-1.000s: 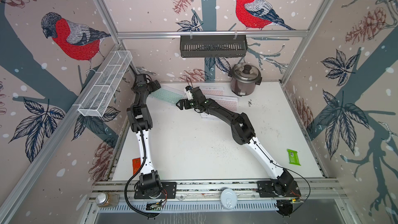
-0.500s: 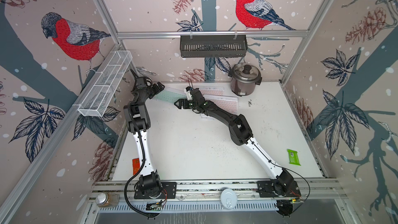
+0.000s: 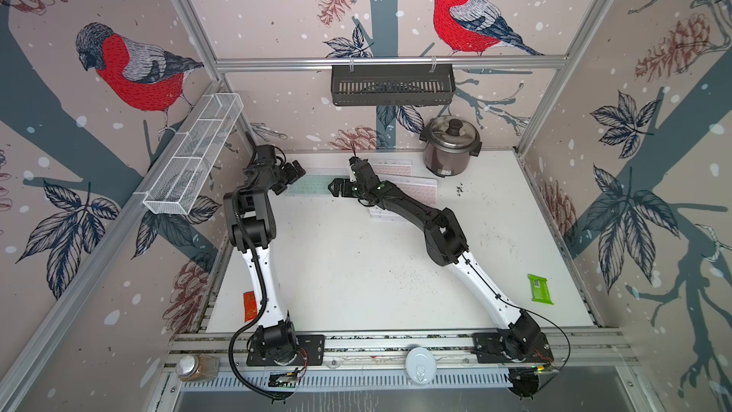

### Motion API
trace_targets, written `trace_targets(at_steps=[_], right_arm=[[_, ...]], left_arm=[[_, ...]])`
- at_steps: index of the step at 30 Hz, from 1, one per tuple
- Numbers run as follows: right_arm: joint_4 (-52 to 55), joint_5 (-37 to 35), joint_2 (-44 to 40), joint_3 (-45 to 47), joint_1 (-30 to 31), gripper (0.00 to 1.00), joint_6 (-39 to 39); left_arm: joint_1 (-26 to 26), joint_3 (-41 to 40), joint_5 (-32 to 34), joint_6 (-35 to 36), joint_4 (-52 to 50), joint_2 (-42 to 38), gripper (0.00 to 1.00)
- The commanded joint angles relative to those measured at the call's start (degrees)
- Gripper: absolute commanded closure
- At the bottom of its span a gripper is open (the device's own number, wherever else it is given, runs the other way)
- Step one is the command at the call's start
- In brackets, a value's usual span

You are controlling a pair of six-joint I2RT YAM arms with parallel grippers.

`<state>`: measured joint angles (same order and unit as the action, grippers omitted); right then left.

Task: Stack the numeric keypads
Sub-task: Move the numeric keypad to the center of the board.

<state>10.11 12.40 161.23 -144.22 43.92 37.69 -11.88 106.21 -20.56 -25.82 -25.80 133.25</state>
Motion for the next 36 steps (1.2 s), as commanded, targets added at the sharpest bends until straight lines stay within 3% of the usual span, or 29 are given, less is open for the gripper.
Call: trace_targets(at_steps=[1, 4, 9, 12, 15, 28, 36], right_arm=[[-0.1, 2.7, 0.4, 0.2, 1.0, 0.0, 1.3], [-0.4, 2.7, 0.7, 0.1, 1.4, 0.01, 1.9], [0.8, 2.6, 0.6, 0.1, 2.4, 0.01, 1.7], [2.5, 3.3, -0.1, 0.2, 3.3, 0.01, 1.4], [3.5, 3.2, -2.6, 2.9, 4.6, 0.0, 0.9], [3.8, 3.8, -20.1, 28.8, 10.5, 0.0, 2.5], [-3.7, 5.0, -34.6, 54.9, 16.4, 0.0, 3.4]], left_arm=[[0.3, 1.1, -2.7, -2.1, -10.8, -0.8, 0.01], [-0.6, 4.2, 2.1, -2.1, -12.7, 2.0, 0.01], [0.7, 2.1, -2.0, -2.2, -11.6, 3.3, 0.01], [1.4, -1.6, -2.4, -1.2, -13.3, 1.1, 0.01], [1.2, -11.2, -4.9, -2.1, -9.5, -4.2, 0.01], [1.9, -37.2, -10.6, -3.0, -4.1, -24.7, 0.01], [1.9, -48.7, -11.2, -2.3, -5.4, -33.4, 0.01]])
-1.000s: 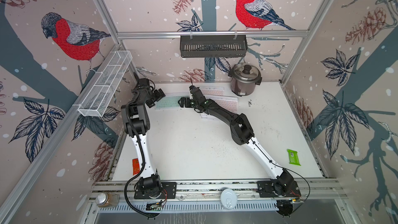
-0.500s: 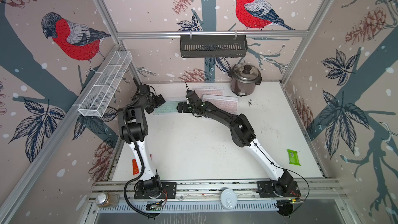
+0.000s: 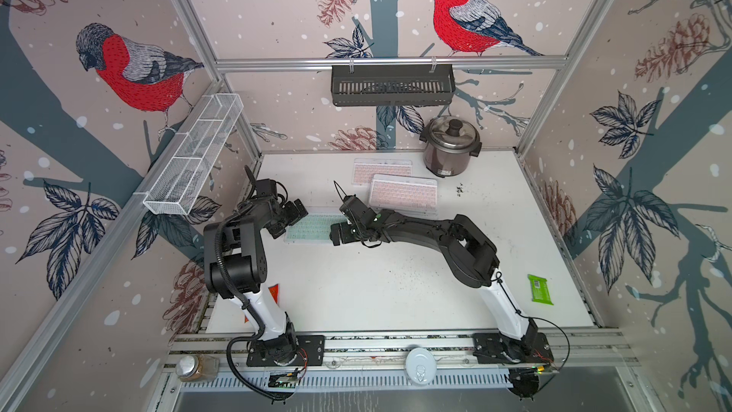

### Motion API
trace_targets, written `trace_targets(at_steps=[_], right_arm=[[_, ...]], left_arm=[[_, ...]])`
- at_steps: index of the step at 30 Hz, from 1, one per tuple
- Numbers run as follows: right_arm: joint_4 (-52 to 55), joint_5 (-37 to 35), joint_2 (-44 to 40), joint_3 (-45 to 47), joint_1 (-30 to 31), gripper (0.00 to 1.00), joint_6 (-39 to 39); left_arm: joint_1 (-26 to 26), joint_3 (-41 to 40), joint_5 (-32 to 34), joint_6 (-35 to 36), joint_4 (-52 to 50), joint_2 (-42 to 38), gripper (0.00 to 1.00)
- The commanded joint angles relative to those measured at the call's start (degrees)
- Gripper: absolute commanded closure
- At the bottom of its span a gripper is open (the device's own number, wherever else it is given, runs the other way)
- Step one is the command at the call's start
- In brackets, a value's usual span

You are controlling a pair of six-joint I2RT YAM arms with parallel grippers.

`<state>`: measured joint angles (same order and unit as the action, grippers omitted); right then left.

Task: Stack the numeric keypads
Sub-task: Move the numeric keypad to the center of the board.

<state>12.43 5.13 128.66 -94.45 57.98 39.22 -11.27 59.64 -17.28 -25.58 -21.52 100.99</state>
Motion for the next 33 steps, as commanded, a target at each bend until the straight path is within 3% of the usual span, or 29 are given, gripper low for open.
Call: trace_targets(at_steps=[1, 4, 9, 14, 21, 29, 33], right_arm=[[-7.6, 12.8, -4.1, 8.9, 3.1, 0.0, 1.8], [-8.5, 11.6, -10.1, 15.6, 3.6, 0.0, 0.1], [-15.2, 10.4, -18.1, 26.8, -2.4, 0.0, 3.9], [-26.8, 14.0, -16.6, 30.9, -7.8, 0.0, 10.7], [-38.2, 15.1, -15.2, 35.6, -9.8, 0.0, 18.3], [-45.8, 10.4, -14.9, 38.9, -9.8, 0.0, 22.2], [-46.0, 4.5, -14.6, 39.0, -9.3, 0.0, 22.3]], left_arm=[[1.2, -3.6, -14.3, -2.0, -10.5, -2.1, 0.01], [0.6, -4.5, -13.3, -0.3, -12.4, -4.2, 0.01], [0.0, -0.1, -7.4, 0.4, -12.7, -4.5, 0.01], [-0.1, 3.0, -8.2, -1.1, -9.6, 0.5, 0.01], [0.4, 0.5, -8.7, 0.1, -7.9, 2.1, 0.01], [2.9, -1.9, -9.8, 1.2, -6.8, 3.1, 0.01], [3.1, -2.0, -10.3, 1.0, -6.3, 3.5, 0.01]])
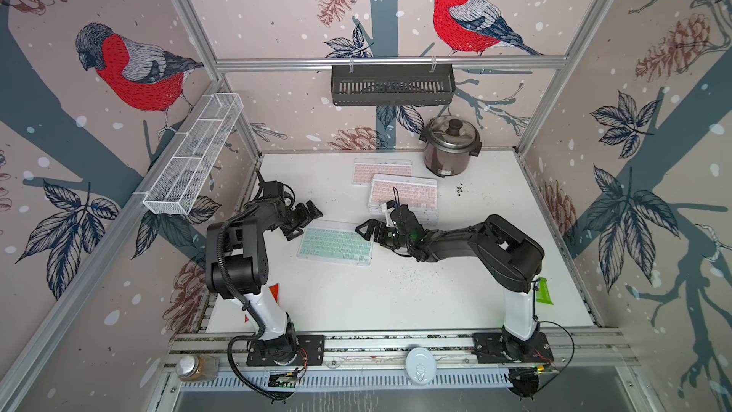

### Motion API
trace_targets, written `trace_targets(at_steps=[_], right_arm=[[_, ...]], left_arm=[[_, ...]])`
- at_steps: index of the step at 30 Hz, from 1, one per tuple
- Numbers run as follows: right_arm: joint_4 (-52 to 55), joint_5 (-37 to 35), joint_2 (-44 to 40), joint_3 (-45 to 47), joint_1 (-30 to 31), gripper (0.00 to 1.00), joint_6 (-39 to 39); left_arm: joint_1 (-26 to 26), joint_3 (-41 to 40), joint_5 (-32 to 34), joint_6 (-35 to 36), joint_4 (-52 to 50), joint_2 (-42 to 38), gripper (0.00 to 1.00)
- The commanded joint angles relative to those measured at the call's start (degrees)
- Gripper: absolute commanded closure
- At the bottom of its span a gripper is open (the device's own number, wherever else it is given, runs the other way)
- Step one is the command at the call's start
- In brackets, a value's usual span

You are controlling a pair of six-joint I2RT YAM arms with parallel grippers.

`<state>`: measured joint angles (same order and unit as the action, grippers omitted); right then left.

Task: Stack the numeric keypads
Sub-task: Move the numeric keypad to the center of the board, then pick up the numeric keypad from the center of the board.

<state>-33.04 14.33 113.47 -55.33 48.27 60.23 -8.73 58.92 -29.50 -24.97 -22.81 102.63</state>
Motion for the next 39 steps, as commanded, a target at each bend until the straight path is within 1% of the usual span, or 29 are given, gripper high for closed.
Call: trace_targets(at_steps=[1, 3, 7, 11, 18, 26, 30, 32, 34, 39], right_arm=[[0.5, -5.9, 0.8, -0.5, 0.4, 0.0, 1.2], [0.6, -7.0, 1.1, -0.4, 0.0, 0.0, 1.5], [-2.0, -6.9, 1.8, 0.6, -0.8, 0.0, 2.5], [-2.0, -9.2, 1.0, 1.3, -1.0, 0.0, 1.8], [-4.1, -6.9, 3.2, -0.2, -1.6, 0.0, 3.3], [-8.8, -4.9, 4.2, 0.9, -2.2, 0.0, 4.7], [-12.1, -3.3, 4.1, 1.5, -1.9, 0.0, 3.7], [-17.6, -0.4, 4.5, 2.3, -1.7, 0.0, 3.4], [-20.4, 1.2, 4.5, 2.6, -1.1, 0.0, 2.8], [-21.4, 2.4, 4.1, 1.8, 0.0, 0.0, 0.8]], left_arm=[[0.6, -1.1, 2.0, 0.4, -5.0, 1.9, 0.01], [0.6, -0.9, 2.3, 0.6, -5.3, 2.0, 0.01], [0.6, -0.9, 1.7, 0.5, -5.1, 2.4, 0.01], [0.6, -0.7, 1.7, 0.6, -5.2, 2.6, 0.01], [0.7, -0.8, 1.1, 0.4, -4.9, 3.0, 0.01], [1.2, -0.9, 0.5, 0.3, -4.6, 3.4, 0.01], [1.6, -1.1, 0.2, 0.2, -4.4, 3.5, 0.01], [1.8, -1.4, -0.3, 0.0, -4.1, 3.4, 0.01], [1.9, -1.4, -0.7, -0.1, -3.8, 3.5, 0.01], [1.9, -1.4, -1.4, -0.2, -3.7, 3.8, 0.01]])
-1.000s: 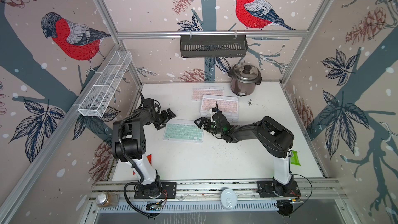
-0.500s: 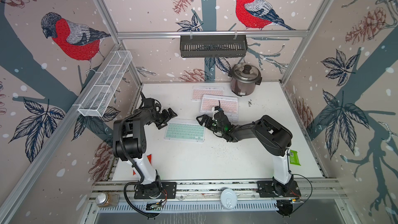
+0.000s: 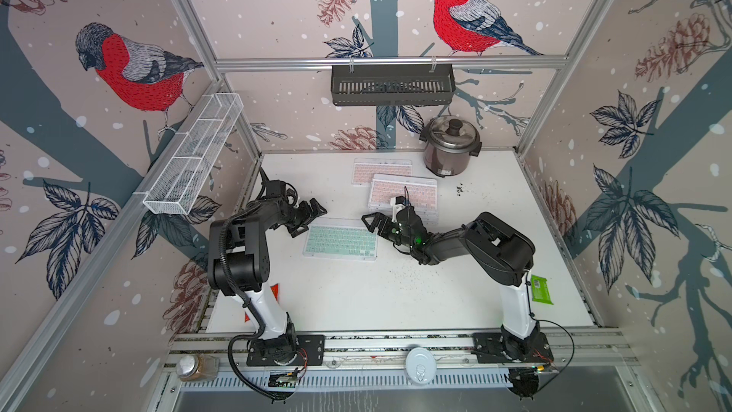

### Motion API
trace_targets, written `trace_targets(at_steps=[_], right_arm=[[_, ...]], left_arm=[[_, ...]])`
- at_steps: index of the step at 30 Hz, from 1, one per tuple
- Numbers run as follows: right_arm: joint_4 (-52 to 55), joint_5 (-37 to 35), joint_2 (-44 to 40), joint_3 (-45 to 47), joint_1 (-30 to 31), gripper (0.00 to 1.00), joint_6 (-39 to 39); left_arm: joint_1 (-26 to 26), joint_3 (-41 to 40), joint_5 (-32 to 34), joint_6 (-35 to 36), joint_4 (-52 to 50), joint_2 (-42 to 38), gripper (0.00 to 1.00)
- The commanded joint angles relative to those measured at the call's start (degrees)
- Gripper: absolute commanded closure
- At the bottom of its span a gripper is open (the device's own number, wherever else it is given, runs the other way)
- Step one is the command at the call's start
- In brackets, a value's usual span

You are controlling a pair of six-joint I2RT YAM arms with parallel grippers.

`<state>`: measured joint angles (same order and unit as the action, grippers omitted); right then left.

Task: Stack the numeric keypads
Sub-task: Pick up the numeric keypad from the center of the board.

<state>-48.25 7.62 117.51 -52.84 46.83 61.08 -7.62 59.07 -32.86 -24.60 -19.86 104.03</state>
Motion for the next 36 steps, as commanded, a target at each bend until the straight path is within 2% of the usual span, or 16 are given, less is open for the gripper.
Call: trace_targets(at_steps=[1, 7, 12, 28, 36], right_arm=[[-6.1, 9.0, -0.1, -0.7, 1.5, 0.0, -0.3], [-9.6, 9.4, -0.5, 1.1, 1.1, 0.0, -0.1], [-7.6, 8.3, -0.5, 0.8, 0.6, 0.0, -0.3], [-17.1, 9.2, 1.9, 3.4, -1.2, 0.0, 10.3], [-16.5, 12.0, -0.1, 2.3, 0.0, 0.0, 7.2]], left_arm=[[0.7, -1.6, 1.9, -0.5, -6.6, 2.3, 0.01], [0.8, -1.6, 2.0, -0.5, -6.6, 2.1, 0.01], [0.8, -1.6, 2.3, -0.4, -6.8, 2.1, 0.01], [0.8, -1.6, 2.3, -0.4, -6.9, 2.7, 0.01], [0.8, -3.7, 1.0, -0.3, -6.8, 2.3, 0.01]])
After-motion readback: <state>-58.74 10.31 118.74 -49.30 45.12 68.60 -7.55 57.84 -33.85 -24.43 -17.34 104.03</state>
